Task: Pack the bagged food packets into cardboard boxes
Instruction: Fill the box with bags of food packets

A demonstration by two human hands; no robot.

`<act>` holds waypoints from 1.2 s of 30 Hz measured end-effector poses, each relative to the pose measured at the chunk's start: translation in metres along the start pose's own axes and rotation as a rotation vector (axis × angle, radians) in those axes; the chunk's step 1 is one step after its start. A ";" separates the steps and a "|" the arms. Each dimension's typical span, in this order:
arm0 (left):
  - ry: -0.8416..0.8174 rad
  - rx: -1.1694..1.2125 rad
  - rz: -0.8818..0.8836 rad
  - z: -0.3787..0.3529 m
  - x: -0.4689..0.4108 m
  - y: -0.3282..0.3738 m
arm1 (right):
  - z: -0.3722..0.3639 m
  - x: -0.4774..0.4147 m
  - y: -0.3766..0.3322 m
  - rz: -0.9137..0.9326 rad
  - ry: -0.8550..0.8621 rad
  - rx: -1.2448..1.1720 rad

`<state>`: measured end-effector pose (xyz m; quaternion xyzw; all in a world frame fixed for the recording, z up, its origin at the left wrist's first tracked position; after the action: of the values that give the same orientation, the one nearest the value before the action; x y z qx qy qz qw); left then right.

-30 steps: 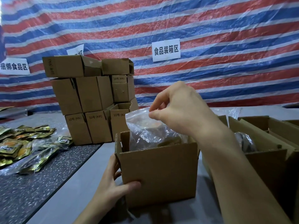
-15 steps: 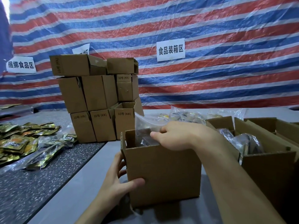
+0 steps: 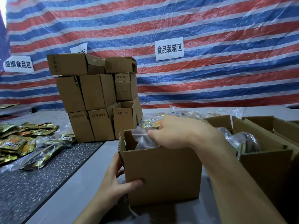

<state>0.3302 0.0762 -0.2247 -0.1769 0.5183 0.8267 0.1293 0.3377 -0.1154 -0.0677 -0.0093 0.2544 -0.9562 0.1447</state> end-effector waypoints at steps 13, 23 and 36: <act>-0.003 -0.003 0.018 0.001 0.000 0.002 | -0.015 -0.005 0.002 -0.129 -0.105 -0.045; -0.011 -0.030 0.012 -0.001 0.000 -0.001 | -0.037 -0.009 0.000 -0.231 -0.228 -0.154; -0.021 -0.015 0.031 -0.002 -0.001 -0.006 | -0.032 -0.014 0.011 -0.244 -0.218 -0.259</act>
<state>0.3338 0.0767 -0.2300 -0.1611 0.5135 0.8341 0.1209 0.3512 -0.1046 -0.1003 -0.1620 0.3548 -0.9193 0.0521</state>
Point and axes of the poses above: each hand's wrist, its own x-axis away from the middle knuckle, its own z-axis out of the back of the hand, y = z × x, the point moved 4 cm from there along -x, towards the middle knuckle, and after that the axes turned 10 degrees about -x, right-handed, at the moved point
